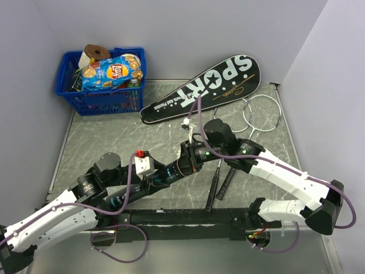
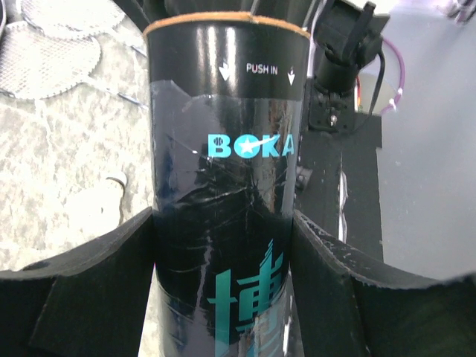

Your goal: Pack up the badminton gear

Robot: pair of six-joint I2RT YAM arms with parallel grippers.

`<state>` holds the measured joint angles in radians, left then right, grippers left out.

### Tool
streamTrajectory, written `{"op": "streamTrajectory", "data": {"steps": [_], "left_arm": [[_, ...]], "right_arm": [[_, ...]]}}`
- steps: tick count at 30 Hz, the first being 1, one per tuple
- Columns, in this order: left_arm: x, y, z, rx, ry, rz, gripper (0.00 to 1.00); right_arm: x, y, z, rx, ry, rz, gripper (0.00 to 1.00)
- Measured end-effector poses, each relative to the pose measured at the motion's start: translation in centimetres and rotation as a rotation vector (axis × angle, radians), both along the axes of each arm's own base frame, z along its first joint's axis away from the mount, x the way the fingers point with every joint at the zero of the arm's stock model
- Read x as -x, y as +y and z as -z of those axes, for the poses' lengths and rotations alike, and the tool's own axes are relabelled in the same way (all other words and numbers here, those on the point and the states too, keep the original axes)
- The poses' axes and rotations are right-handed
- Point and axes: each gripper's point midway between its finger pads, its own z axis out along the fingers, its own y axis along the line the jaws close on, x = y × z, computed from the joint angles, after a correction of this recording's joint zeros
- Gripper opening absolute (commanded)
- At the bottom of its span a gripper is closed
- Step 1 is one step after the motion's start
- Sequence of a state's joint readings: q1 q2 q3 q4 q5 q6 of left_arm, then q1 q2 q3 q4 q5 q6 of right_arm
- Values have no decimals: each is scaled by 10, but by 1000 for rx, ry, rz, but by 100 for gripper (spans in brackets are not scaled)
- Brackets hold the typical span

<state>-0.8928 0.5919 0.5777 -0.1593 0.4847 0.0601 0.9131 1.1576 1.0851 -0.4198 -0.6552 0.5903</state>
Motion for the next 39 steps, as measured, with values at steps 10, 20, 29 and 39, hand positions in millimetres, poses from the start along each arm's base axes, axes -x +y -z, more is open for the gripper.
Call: {"op": "streamTrajectory", "data": {"steps": [10,20,29,39], "left_arm": [[-2,1,-3,11,-9,-13,1],[-10,-8,-15,56,-50,-23,1],[-23,1,-24,76,-85,-114,1],[-68,38,-38,87,-129,-456,1]], "right_arm": [[-18,-25,-22,58,-78,140,70],[-112,-107,-134,3,-340,558,72],[-196,-103,-58,322,-303,675,71],[-231,-72,100,735,-110,554,70]]}}
